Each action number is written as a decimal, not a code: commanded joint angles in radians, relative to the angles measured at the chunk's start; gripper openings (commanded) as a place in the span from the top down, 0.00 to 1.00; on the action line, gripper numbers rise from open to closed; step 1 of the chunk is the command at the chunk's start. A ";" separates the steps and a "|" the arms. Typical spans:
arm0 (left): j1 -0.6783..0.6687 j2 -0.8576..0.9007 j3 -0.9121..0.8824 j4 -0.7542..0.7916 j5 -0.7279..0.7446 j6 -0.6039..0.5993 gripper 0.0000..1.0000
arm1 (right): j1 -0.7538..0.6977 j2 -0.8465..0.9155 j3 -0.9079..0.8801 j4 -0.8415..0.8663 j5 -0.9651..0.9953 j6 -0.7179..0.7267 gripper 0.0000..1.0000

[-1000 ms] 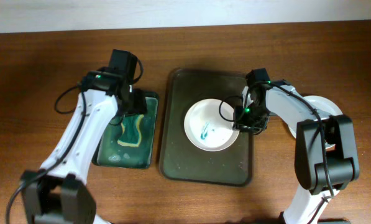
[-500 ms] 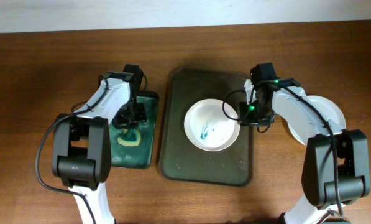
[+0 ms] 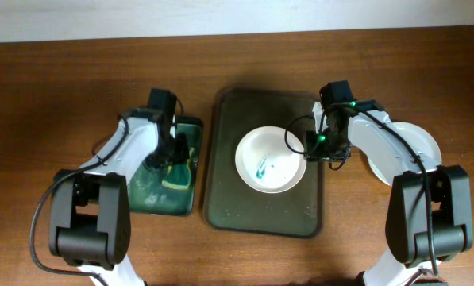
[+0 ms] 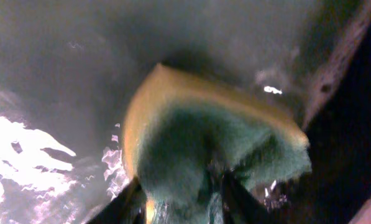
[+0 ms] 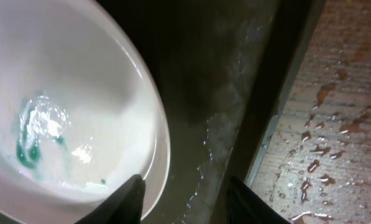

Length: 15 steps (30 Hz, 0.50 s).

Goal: Clean dirty plates on tray and stack at the side
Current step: 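Pick the sponge from the basin with the left gripper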

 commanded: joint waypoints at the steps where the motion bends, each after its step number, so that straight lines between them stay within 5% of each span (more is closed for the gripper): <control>1: -0.016 -0.002 -0.112 0.082 0.096 0.012 0.98 | 0.002 -0.015 0.000 -0.001 0.010 -0.006 0.56; 11: -0.010 -0.040 0.164 -0.227 -0.054 0.038 1.00 | 0.002 0.031 0.000 0.039 0.009 -0.006 0.57; 15: -0.013 -0.066 0.307 -0.320 -0.029 0.046 1.00 | 0.002 0.060 0.000 0.087 -0.097 -0.007 0.76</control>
